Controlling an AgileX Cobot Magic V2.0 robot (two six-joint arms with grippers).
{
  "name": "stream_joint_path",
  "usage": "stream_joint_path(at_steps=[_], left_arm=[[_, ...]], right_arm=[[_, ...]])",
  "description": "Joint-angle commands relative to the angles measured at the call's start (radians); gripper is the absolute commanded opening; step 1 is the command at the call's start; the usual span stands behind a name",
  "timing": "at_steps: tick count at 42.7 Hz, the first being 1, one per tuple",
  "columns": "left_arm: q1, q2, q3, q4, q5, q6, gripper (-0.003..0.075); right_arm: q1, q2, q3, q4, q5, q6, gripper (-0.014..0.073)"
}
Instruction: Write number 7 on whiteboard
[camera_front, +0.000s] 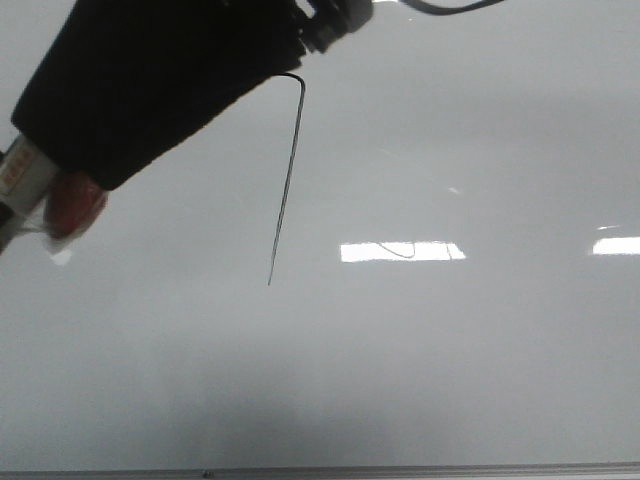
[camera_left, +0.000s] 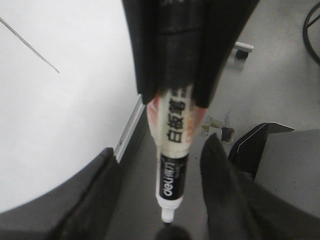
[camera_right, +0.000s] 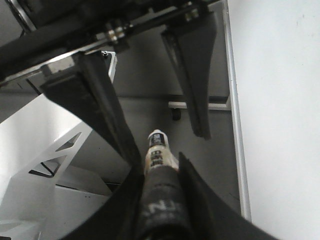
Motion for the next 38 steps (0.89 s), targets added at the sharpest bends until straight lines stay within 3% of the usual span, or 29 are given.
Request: stream_joint_path(at_steps=[1, 7, 22, 28, 33, 38], left_arm=[[-0.005, -0.002, -0.037, 0.003, -0.049, 0.002, 0.0343], [-0.005, -0.002, -0.034, 0.003, -0.047, 0.002, 0.0276], [-0.005, -0.002, -0.034, -0.002, -0.047, 0.002, -0.0008], [-0.005, -0.002, -0.034, -0.002, -0.047, 0.002, -0.0020], [-0.005, -0.002, -0.034, -0.002, -0.047, 0.002, -0.0020], [-0.005, -0.002, -0.034, -0.002, -0.047, 0.002, -0.0020]], right_arm=[[-0.001, -0.039, -0.036, 0.051, 0.014, -0.011, -0.0060], [-0.001, -0.039, -0.036, 0.087, 0.011, -0.011, -0.0060], [-0.001, -0.039, -0.036, 0.123, 0.003, -0.011, -0.0060], [-0.001, -0.039, -0.036, 0.148, -0.015, -0.011, -0.0042], [-0.001, -0.039, -0.036, 0.157, -0.031, -0.011, 0.0101], [-0.001, -0.039, -0.036, 0.157, -0.052, -0.011, 0.0374]])
